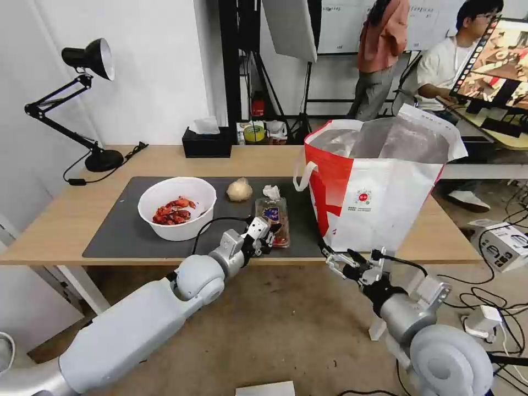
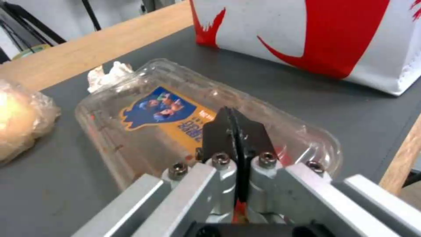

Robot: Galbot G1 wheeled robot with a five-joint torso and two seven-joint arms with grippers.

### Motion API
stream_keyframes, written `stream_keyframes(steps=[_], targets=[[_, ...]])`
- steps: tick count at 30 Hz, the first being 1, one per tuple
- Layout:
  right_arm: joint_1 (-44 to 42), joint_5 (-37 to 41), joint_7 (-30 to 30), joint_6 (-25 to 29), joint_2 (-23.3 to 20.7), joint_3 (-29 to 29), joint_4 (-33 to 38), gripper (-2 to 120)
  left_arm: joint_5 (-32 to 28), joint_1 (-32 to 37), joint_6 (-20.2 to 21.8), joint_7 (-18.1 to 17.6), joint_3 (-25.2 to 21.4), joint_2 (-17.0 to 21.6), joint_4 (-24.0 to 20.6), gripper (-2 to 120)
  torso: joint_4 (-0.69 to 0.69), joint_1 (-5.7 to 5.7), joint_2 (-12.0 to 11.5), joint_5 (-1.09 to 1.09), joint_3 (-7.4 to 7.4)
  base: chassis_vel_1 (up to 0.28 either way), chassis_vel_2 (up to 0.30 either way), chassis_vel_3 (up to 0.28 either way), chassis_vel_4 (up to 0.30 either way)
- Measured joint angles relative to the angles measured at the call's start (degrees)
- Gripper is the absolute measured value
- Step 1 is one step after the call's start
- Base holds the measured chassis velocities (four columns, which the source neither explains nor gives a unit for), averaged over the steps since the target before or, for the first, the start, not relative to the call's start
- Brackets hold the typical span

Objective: Pick up the trash from the table and place it into the takeout bag.

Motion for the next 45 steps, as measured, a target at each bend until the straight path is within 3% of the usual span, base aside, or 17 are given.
stream_keyframes(steps=[14, 22, 28, 45], targets=[[9.28, 17.25, 3.47, 5.85, -1.19, -4.47, -5.22, 100, -0.28, 0.26, -0.06, -0.10, -0.26, 2.77, -1.34, 0, 0.00, 0.00, 0.00, 0.00, 0.00, 0.000, 0.000, 0.000, 0.000], [15.18, 18.69, 6.30, 6.15, -0.26, -8.87, -11.12, 100, -0.72, 0.35, -0.20, -0.16, -0.24, 3.38, -1.39, 0, 0.00, 0.00, 0.00, 0.00, 0.00, 0.000, 0.000, 0.000, 0.000], [24.65, 18.88, 10.27, 4.84, 0.92, -13.32, -18.73, 100, -0.94, 0.83, -1.01, -0.25, -0.28, 3.11, -0.84, 0, 0.01, 0.01, 0.00, 0.00, 0.01, 0.000, 0.000, 0.000, 0.000], [32.31, 18.64, 14.47, 3.91, 3.13, -19.21, -25.64, 100, -1.75, 0.62, -1.32, -0.52, -0.46, 3.10, -0.83, 0, -0.01, 0.01, 0.00, 0.00, 0.00, 0.000, 0.000, 0.000, 0.000]])
